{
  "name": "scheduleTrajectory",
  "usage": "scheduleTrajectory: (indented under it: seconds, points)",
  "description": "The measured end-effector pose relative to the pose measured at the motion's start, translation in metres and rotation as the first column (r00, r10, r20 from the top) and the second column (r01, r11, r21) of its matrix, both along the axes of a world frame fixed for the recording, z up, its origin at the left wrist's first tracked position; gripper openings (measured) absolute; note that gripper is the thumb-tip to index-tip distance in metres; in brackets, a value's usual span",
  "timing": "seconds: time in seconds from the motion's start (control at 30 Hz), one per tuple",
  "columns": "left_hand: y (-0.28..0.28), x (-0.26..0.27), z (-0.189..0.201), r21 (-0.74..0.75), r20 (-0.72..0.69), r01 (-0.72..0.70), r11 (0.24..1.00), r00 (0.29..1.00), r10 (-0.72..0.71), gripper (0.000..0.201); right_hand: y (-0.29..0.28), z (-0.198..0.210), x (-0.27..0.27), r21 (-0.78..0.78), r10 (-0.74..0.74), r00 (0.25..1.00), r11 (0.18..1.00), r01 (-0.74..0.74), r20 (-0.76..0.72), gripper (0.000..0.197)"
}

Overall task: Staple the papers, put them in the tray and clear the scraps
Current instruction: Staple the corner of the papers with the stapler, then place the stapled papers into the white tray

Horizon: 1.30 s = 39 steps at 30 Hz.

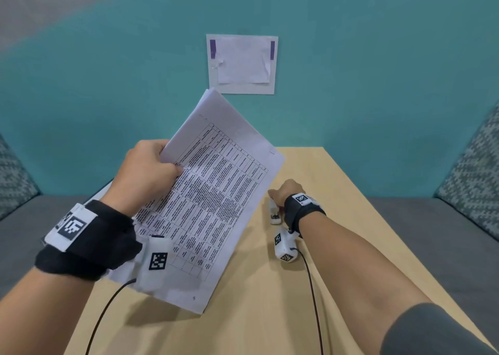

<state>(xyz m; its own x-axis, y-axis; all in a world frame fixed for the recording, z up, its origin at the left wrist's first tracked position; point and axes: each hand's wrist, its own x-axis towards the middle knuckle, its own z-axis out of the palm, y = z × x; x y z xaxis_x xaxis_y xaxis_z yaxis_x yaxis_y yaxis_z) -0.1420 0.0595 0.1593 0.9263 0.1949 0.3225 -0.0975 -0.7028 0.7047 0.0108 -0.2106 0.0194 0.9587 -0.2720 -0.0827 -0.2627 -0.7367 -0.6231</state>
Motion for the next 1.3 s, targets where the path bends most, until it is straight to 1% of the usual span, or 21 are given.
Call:
scheduleTrajectory:
  seconds: [0.07,0.1,0.13,0.17,0.2,0.23,0.27,0.3,0.33,0.37,0.43,0.57,0.6,0.67,0.73,0.8,0.9,1.03,1.13,1.23,1.3]
  points:
    - [-0.003,-0.002,0.000,-0.012,0.005,0.003,1.000,1.000,-0.003,0.028,0.000,0.004,-0.003,-0.002,-0.018,1.000,1.000,0.018,0.008,0.040]
    - [-0.003,-0.003,0.001,-0.024,0.005,0.004,1.000,1.000,-0.004,0.028,-0.001,0.010,-0.006,0.030,-0.043,0.997,0.999,0.041,0.066,0.047]
    - [-0.004,-0.005,0.001,-0.046,0.006,0.008,0.999,1.000,-0.008,0.028,0.000,0.018,-0.011,0.119,-0.069,0.986,0.992,0.051,0.153,0.054]
    - [-0.005,-0.007,0.002,-0.073,0.011,0.015,0.997,1.000,-0.014,0.027,0.001,0.028,-0.019,0.278,-0.096,0.964,0.960,0.024,0.249,0.062]
    - [-0.005,-0.009,0.003,-0.110,0.018,0.021,0.994,1.000,-0.019,0.027,0.004,0.040,-0.031,0.465,-0.117,0.940,0.884,-0.048,0.320,0.070]
    - [-0.006,-0.011,0.003,-0.163,0.026,0.025,0.986,0.999,-0.021,0.025,0.007,0.052,-0.045,0.630,-0.107,0.931,0.763,-0.148,0.348,0.079]
    - [-0.006,-0.013,0.003,-0.227,0.037,0.034,0.973,0.999,-0.027,0.021,0.009,0.064,-0.060,0.746,-0.039,0.934,0.614,-0.257,0.354,0.086]
    - [-0.008,-0.015,0.003,-0.294,0.049,0.048,0.954,0.998,-0.035,0.019,0.011,0.073,-0.076,0.805,0.061,0.929,0.480,-0.349,0.366,0.089]
    - [-0.009,-0.018,0.002,-0.358,0.064,0.059,0.932,0.997,-0.039,0.020,0.013,0.082,-0.095,0.816,0.145,0.910,0.404,-0.414,0.389,0.084]
    - [-0.011,-0.020,0.001,-0.422,0.082,0.069,0.904,0.996,-0.038,0.022,0.016,0.090,-0.111,0.802,0.192,0.886,0.378,-0.464,0.422,0.069]
    - [-0.012,-0.021,-0.007,-0.527,0.119,0.079,0.846,0.993,-0.018,0.025,0.023,0.097,-0.135,0.730,0.214,0.840,0.419,-0.541,0.499,0.034]
    - [-0.020,-0.034,-0.021,-0.621,0.178,0.108,0.777,0.984,0.006,0.036,0.041,0.093,-0.161,0.553,0.071,0.753,0.633,-0.541,0.655,0.040]
    - [-0.021,-0.038,-0.026,-0.634,0.179,0.104,0.767,0.984,0.014,0.037,0.045,0.091,-0.166,0.525,0.049,0.728,0.660,-0.538,0.684,0.040]
    - [-0.021,-0.045,-0.037,-0.661,0.154,0.072,0.747,0.987,0.042,0.039,0.053,0.083,-0.175,0.525,0.014,0.709,0.661,-0.536,0.706,0.039]
    - [-0.018,-0.053,-0.050,-0.675,0.133,0.055,0.736,0.990,0.048,0.041,0.057,0.070,-0.179,0.546,-0.010,0.732,0.673,-0.499,0.681,0.035]
    - [-0.013,-0.057,-0.062,-0.675,0.110,0.046,0.736,0.993,0.039,0.041,0.059,0.056,-0.178,0.593,-0.032,0.795,0.684,-0.425,0.606,0.029]
    - [-0.001,-0.057,-0.089,-0.641,-0.017,-0.031,0.767,1.000,0.027,0.037,0.059,0.036,-0.175,0.636,0.020,0.889,0.692,-0.342,0.457,0.034]
    - [0.018,-0.051,-0.135,-0.523,-0.157,0.053,0.851,0.975,-0.157,0.058,0.054,0.012,-0.174,0.596,0.116,0.933,0.741,-0.310,0.342,0.050]
    - [0.014,-0.061,-0.123,-0.439,-0.127,0.097,0.893,0.977,-0.169,0.052,0.055,0.016,-0.176,0.571,0.143,0.925,0.750,-0.334,0.353,0.050]
    - [0.029,-0.052,-0.098,-0.449,-0.081,-0.019,0.893,0.996,-0.020,0.032,0.066,0.041,-0.173,0.544,0.169,0.904,0.750,-0.376,0.392,0.041]
    - [0.047,-0.040,-0.077,-0.451,-0.033,-0.074,0.889,0.997,0.066,0.021,0.078,0.058,-0.163,0.574,0.198,0.900,0.713,-0.404,0.388,0.042]
